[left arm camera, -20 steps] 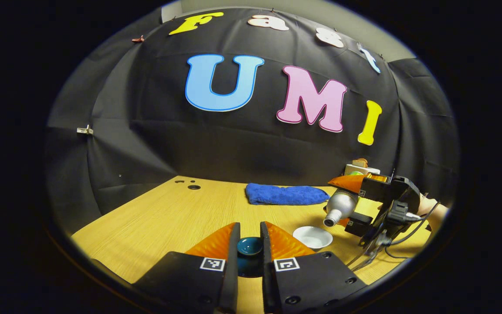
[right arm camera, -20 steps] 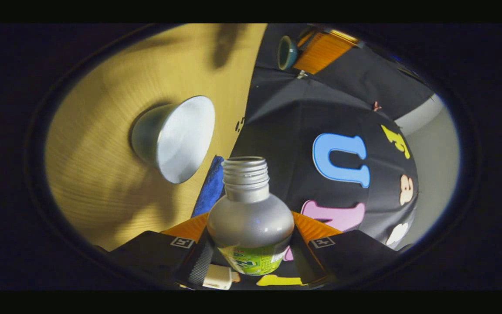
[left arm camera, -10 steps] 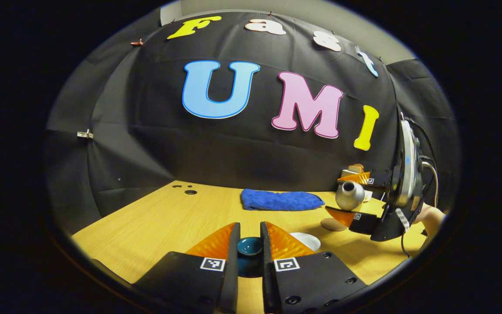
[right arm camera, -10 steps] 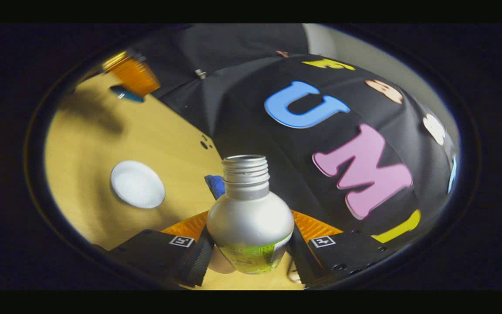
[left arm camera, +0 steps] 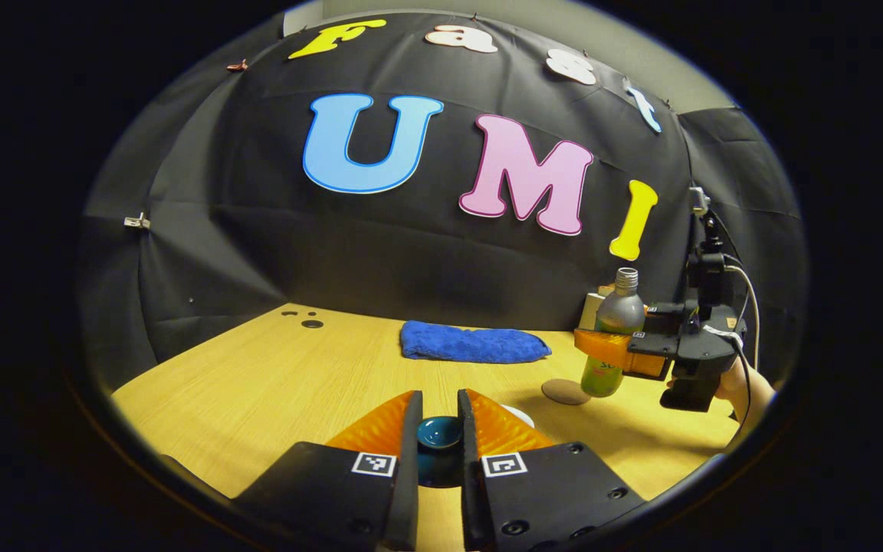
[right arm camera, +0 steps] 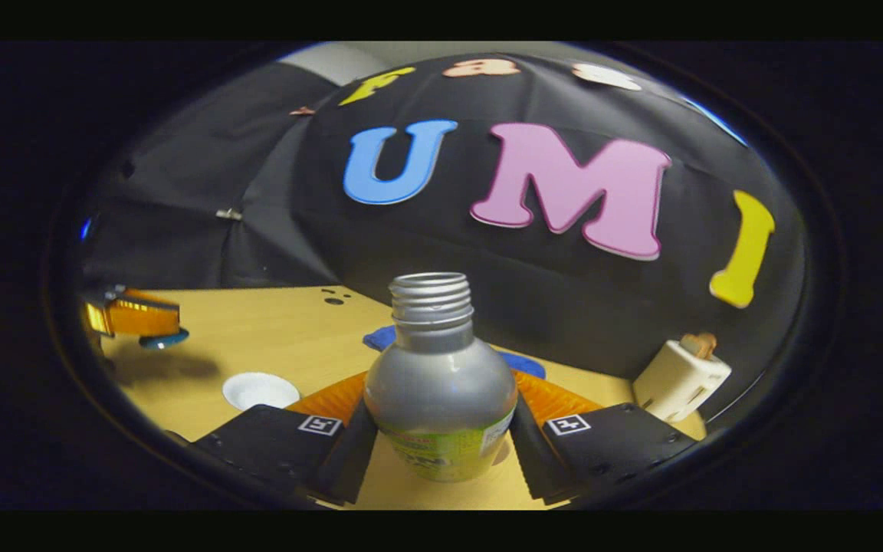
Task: Open the teacup lid with one hand, grasp the water bottle and pour water into the teacup with the other hand; after pouring, place the water bottle on the coaster and then close the teacup lid.
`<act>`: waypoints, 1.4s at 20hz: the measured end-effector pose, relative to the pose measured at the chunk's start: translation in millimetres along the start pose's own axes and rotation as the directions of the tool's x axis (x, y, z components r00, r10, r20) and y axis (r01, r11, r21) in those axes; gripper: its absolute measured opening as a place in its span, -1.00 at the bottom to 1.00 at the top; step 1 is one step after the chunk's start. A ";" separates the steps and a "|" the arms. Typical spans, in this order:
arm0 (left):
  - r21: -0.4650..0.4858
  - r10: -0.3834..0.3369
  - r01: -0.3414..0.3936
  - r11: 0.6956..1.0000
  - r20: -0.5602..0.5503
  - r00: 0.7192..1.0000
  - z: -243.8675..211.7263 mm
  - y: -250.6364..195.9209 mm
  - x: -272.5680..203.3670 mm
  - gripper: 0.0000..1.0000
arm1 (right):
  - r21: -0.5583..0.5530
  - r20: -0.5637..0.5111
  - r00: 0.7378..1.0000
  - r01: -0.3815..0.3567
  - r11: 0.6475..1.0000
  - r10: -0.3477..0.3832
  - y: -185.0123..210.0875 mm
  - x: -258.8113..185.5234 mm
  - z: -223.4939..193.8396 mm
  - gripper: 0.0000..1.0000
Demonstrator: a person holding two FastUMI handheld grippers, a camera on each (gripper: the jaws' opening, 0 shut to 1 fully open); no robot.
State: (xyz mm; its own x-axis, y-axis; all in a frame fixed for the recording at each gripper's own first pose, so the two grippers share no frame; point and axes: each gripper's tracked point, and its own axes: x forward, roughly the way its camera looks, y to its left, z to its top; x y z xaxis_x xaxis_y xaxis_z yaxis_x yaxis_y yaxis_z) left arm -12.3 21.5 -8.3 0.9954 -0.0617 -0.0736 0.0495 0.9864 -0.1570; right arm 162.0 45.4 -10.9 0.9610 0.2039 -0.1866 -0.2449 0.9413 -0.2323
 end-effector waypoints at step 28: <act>0.085 -0.051 0.057 0.995 -0.070 0.996 -21.6 -35.8 15.1 -0.45 | 0.105 -0.016 0.988 0.155 0.982 -0.154 -62.6 61.8 -47.3 0.71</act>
State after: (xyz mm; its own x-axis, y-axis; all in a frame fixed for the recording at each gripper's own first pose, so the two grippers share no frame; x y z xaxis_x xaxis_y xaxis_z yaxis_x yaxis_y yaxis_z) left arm -0.8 -18.0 -25.1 0.9834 -0.1227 -0.1337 0.1131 0.9906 -0.0771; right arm 230.7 -13.7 -53.0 0.9850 0.0522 -0.1643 -0.0784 0.9844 -0.1573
